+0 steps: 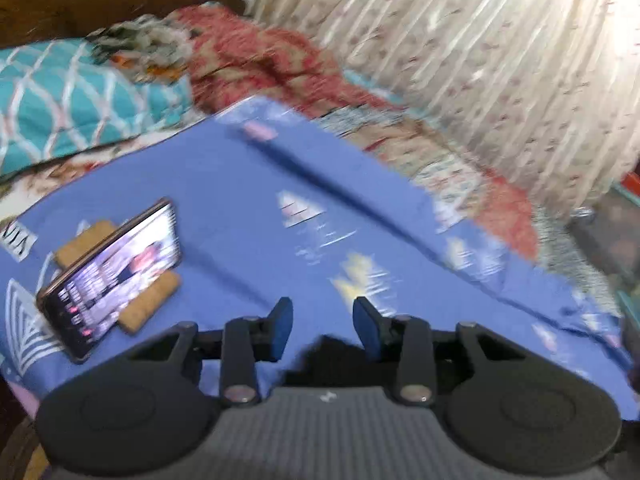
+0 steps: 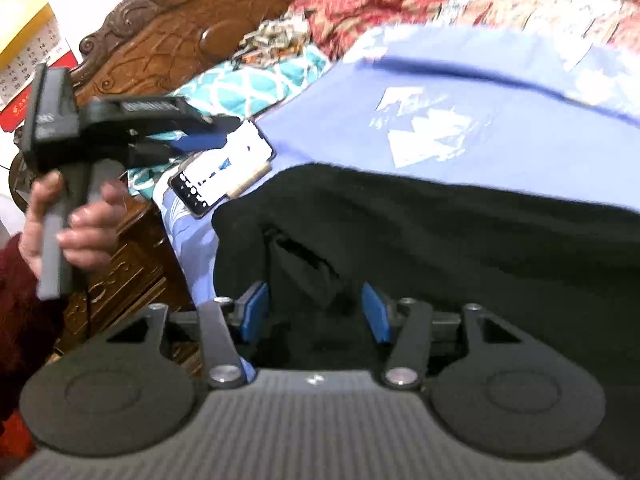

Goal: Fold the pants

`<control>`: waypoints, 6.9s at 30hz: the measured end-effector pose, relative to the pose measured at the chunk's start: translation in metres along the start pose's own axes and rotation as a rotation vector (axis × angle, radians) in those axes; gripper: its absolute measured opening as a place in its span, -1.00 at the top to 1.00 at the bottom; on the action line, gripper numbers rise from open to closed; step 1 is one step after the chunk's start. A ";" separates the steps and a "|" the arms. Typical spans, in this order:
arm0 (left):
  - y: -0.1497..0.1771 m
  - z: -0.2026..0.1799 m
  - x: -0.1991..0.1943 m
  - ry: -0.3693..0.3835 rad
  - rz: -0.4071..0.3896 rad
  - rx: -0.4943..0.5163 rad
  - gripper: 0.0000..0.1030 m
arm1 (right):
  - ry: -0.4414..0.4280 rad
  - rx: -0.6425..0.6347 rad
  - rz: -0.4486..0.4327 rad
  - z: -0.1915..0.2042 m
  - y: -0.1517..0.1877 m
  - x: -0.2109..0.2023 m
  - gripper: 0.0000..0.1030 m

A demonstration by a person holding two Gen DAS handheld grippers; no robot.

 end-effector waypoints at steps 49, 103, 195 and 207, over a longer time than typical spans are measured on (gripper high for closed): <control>0.205 -0.223 0.117 0.097 0.544 0.208 0.61 | 0.767 0.469 -0.425 -0.172 0.175 -0.357 0.50; 0.074 -0.006 0.023 0.142 0.137 -0.086 0.53 | -0.011 0.630 0.204 -0.045 -0.004 0.080 0.87; 0.167 -0.284 0.060 0.372 0.516 0.450 -0.32 | 0.742 0.813 -0.303 -0.198 0.251 -0.261 0.60; 0.278 -0.422 0.087 0.305 0.716 0.707 -0.75 | 0.790 0.327 -0.255 -0.123 0.163 -0.230 0.67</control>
Point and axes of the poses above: each gripper's, at about its wrist camera, not at the fingertips, and x roughly the way its jaws point, z to its left, y to its underside, the point moved 2 cm from there along x, roughly the way its jaws point, and after that the axes turned 14 degrees about -x, right-handed, at the moved point
